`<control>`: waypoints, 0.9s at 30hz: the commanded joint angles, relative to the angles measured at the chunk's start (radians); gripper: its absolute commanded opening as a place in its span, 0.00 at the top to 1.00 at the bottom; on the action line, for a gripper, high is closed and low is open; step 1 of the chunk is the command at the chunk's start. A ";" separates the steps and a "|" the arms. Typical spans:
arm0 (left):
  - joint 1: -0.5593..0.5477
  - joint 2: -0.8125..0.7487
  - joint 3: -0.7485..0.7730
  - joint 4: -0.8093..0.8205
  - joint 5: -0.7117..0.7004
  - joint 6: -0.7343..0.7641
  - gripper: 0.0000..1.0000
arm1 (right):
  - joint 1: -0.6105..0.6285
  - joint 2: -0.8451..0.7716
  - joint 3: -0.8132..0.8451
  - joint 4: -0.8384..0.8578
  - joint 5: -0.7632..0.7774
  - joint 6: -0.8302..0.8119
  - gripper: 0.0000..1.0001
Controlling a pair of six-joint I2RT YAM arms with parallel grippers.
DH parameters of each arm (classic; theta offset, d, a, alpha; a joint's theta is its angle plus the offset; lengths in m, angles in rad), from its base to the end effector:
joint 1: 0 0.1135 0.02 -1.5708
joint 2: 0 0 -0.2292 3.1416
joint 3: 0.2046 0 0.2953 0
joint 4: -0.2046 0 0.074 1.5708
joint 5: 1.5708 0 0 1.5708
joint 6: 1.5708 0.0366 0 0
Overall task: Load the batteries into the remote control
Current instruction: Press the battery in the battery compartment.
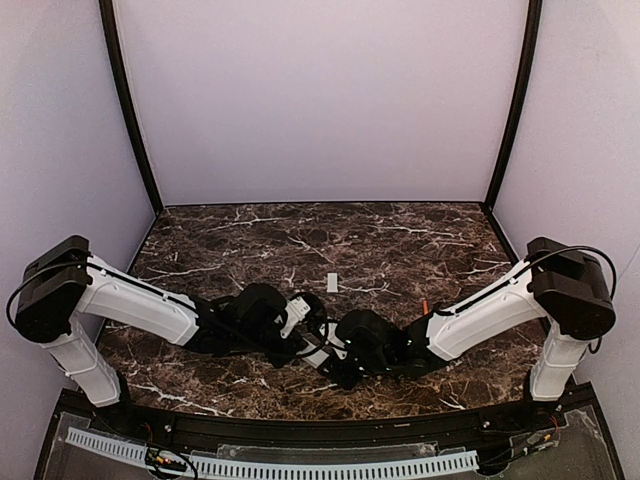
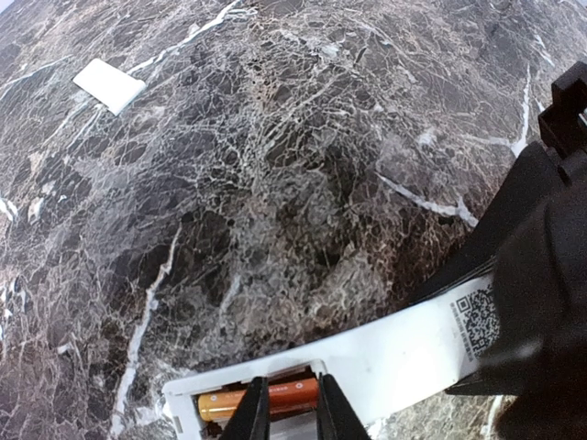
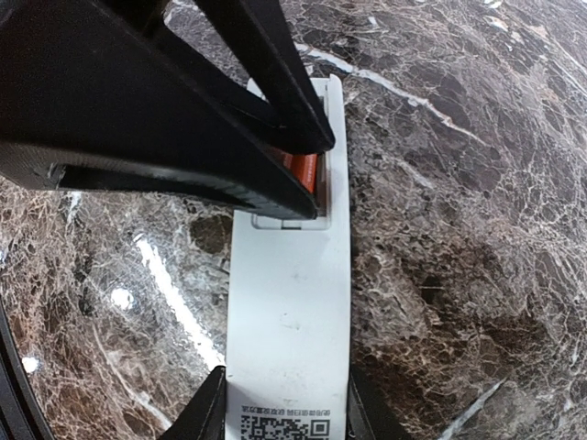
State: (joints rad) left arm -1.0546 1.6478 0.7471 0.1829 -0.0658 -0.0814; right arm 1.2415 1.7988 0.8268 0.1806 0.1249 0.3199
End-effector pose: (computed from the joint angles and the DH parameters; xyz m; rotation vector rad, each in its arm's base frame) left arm 0.1736 -0.3010 0.0800 1.0635 2.0852 -0.5072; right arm 0.1213 0.3410 0.0533 -1.0282 2.2120 0.5965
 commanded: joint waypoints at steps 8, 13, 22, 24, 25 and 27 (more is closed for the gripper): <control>-0.051 -0.012 -0.006 -0.045 -0.033 0.069 0.81 | 0.007 0.031 0.011 0.010 0.010 0.008 1.00; -0.054 0.005 0.001 -0.044 -0.036 0.065 0.82 | 0.007 0.029 0.008 0.010 0.013 0.010 1.00; -0.063 0.000 -0.008 -0.016 0.014 0.070 0.78 | 0.007 0.030 0.008 0.011 0.013 0.011 1.00; -0.065 0.006 -0.006 -0.010 0.020 0.069 0.78 | 0.006 0.030 0.006 0.010 0.015 0.012 1.00; -0.066 0.008 -0.005 -0.011 0.020 0.067 0.78 | 0.007 0.028 0.006 0.011 0.013 0.013 1.00; -0.067 0.015 -0.005 -0.010 0.021 0.066 0.79 | 0.007 0.030 0.006 0.011 0.015 0.013 1.00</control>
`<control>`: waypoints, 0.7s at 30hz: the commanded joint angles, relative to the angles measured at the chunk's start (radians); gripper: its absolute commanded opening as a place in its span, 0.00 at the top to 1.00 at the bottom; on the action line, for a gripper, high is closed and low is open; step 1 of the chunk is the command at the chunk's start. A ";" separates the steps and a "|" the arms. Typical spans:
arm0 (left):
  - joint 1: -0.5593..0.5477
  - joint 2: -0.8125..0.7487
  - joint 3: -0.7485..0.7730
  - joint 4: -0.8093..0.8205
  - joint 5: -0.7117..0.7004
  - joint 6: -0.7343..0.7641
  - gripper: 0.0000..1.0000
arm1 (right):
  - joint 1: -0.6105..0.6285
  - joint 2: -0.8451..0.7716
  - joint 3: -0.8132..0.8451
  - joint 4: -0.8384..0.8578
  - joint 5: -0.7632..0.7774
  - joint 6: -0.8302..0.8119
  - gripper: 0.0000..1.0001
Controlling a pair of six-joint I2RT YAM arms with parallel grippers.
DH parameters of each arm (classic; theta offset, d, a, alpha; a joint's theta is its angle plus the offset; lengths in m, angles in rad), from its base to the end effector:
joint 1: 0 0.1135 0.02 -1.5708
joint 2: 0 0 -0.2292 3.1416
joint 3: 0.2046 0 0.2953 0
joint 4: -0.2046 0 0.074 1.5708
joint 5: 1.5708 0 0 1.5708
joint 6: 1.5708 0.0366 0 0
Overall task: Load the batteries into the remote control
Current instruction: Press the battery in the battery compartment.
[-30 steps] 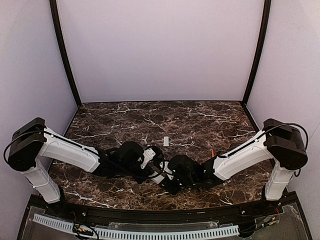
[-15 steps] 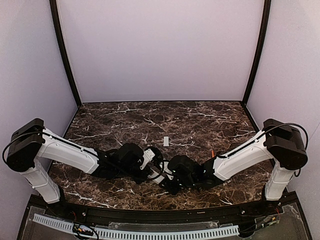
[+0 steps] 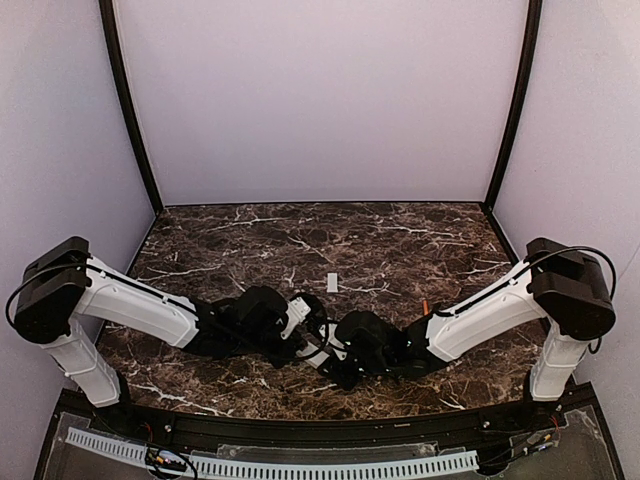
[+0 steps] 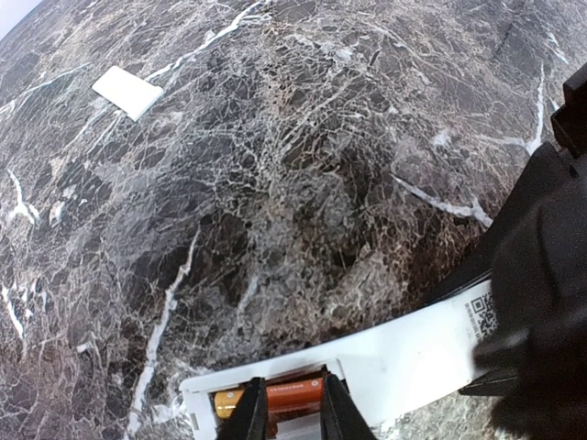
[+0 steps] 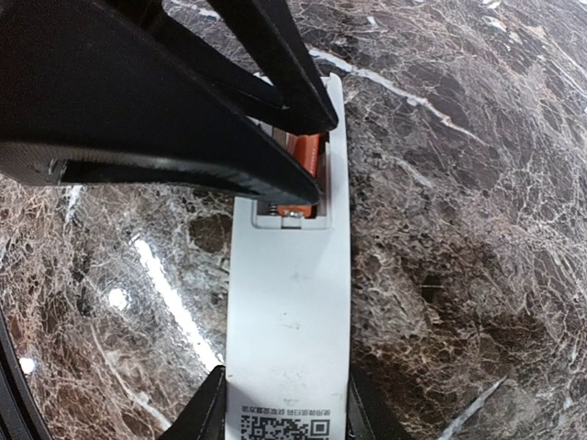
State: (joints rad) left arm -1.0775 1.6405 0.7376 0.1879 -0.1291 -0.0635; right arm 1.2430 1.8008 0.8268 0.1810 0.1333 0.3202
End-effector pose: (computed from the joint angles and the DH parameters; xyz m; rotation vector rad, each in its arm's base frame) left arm 0.1677 -0.3020 0.0800 1.0659 2.0598 -0.4449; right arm 0.1211 0.3409 0.0527 -1.0250 2.2112 0.5878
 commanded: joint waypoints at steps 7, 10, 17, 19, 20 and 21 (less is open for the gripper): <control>-0.045 0.030 -0.002 -0.008 0.095 0.048 0.77 | 0.005 0.031 0.007 0.009 0.008 0.015 1.00; -0.048 0.034 -0.004 -0.010 0.095 0.050 0.75 | 0.005 0.029 0.008 0.007 0.008 0.016 1.00; -0.049 0.033 -0.012 -0.013 0.100 0.056 0.75 | 0.005 0.029 0.006 0.009 0.009 0.016 1.00; -0.050 0.032 -0.017 -0.013 0.097 0.057 0.75 | 0.005 0.029 0.006 0.009 0.009 0.017 1.00; -0.050 0.033 -0.018 -0.013 0.095 0.057 0.76 | 0.005 0.029 0.005 0.009 0.008 0.018 1.00; -0.050 0.034 -0.021 -0.013 0.095 0.057 0.76 | 0.004 0.028 0.005 0.010 0.011 0.019 1.00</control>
State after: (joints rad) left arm -1.0775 1.6535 0.7376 0.2157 -0.1272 -0.0650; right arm 1.2434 1.8011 0.8268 0.1810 0.1360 0.3202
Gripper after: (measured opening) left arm 0.246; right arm 0.351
